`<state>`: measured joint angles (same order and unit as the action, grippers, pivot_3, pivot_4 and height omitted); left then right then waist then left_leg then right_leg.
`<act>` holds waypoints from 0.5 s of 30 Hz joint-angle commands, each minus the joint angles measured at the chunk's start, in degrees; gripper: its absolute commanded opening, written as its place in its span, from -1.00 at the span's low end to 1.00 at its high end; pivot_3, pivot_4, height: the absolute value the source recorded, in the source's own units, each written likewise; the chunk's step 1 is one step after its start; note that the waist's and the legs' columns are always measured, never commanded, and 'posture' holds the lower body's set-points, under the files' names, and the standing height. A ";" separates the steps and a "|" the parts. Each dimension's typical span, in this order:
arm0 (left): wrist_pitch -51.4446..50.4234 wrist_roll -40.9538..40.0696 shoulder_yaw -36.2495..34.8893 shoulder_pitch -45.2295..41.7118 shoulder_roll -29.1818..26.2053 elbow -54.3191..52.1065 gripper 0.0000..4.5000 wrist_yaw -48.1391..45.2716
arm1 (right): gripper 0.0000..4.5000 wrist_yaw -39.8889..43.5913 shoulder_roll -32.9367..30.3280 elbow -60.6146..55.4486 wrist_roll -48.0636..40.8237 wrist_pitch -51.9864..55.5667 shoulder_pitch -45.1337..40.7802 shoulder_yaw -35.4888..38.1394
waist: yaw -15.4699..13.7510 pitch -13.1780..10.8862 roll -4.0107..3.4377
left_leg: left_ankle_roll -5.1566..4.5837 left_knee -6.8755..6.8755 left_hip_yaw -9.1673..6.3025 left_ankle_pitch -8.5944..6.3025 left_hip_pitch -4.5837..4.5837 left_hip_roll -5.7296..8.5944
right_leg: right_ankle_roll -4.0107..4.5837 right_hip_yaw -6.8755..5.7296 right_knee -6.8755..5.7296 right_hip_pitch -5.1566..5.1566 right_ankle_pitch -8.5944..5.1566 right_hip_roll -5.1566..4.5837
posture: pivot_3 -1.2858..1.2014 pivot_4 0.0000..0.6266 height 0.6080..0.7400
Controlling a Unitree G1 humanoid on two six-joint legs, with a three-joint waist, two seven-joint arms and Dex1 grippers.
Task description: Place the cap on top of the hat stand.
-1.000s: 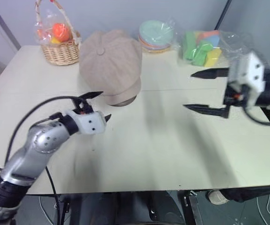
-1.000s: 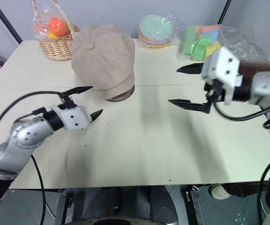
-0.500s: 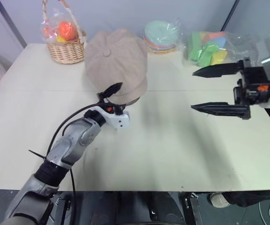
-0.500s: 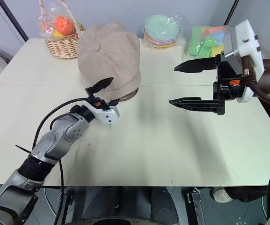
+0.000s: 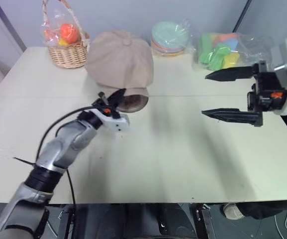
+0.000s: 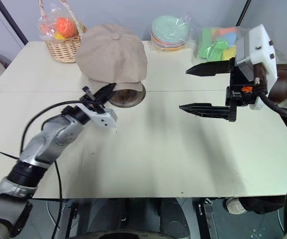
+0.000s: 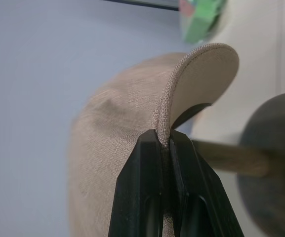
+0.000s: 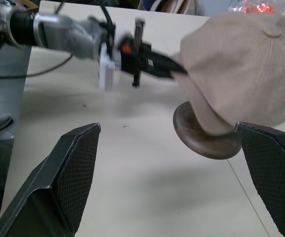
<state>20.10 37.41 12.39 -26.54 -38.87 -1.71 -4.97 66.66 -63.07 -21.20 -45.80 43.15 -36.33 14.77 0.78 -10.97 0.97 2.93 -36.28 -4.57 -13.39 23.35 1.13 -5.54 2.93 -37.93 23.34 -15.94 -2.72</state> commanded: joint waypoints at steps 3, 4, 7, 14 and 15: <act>16.15 -14.44 -7.01 -0.98 -7.96 6.83 -0.97 -3.10 | 1.00 -0.17 -0.40 0.22 1.66 -2.95 0.02 0.58 | -0.06 0.00 -0.01 | 0.00 0.01 -0.01 0.00 0.00 -0.01 | 0.00 0.01 0.00 0.01 0.00 -0.03 | 0.03 -0.52 1.00; 18.90 -16.95 -7.07 -1.36 -8.68 8.92 -0.97 -4.36 | 1.00 -0.14 -0.35 0.34 2.20 -3.52 0.13 0.28 | -0.09 0.01 -0.02 | 0.00 0.01 0.00 0.00 0.00 -0.01 | 0.00 0.00 0.00 0.01 0.00 -0.03 | 0.03 -0.52 1.00; 23.32 -19.72 -6.72 -3.15 -8.96 14.70 -0.97 -6.55 | 1.00 -0.06 -0.15 0.70 3.01 -4.41 0.01 -0.40 | -0.12 0.01 -0.02 | 0.00 0.00 0.04 0.00 0.00 0.02 | 0.00 0.01 0.01 0.00 0.00 -0.06 | 0.03 -0.52 1.00; 28.19 -18.87 -5.20 -6.27 -6.84 20.13 -0.97 -9.07 | 1.00 0.06 -0.59 2.26 4.85 -5.65 -1.19 -1.65 | 0.08 0.01 -0.02 | 0.00 0.00 0.07 0.00 0.00 0.02 | 0.00 -0.01 0.00 0.00 0.00 0.00 | 0.03 -0.52 1.00; 28.53 -18.74 -5.16 -6.23 -6.56 20.29 -0.97 -9.34 | 1.00 -0.12 -0.52 2.44 4.71 -5.39 -1.50 -1.64 | 0.08 0.01 -0.02 | 0.00 0.00 0.07 0.00 0.00 0.02 | 0.00 -0.01 0.00 0.01 0.00 0.01 | 0.03 -0.52 1.00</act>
<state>47.34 19.21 7.69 -32.18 -45.40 18.46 -13.86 66.84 -62.98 -18.77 -41.10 38.36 -36.16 11.93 0.86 -10.97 0.95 2.93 -36.27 -4.50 -13.39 23.35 1.15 -5.54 2.92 -37.94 23.34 -15.94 -2.71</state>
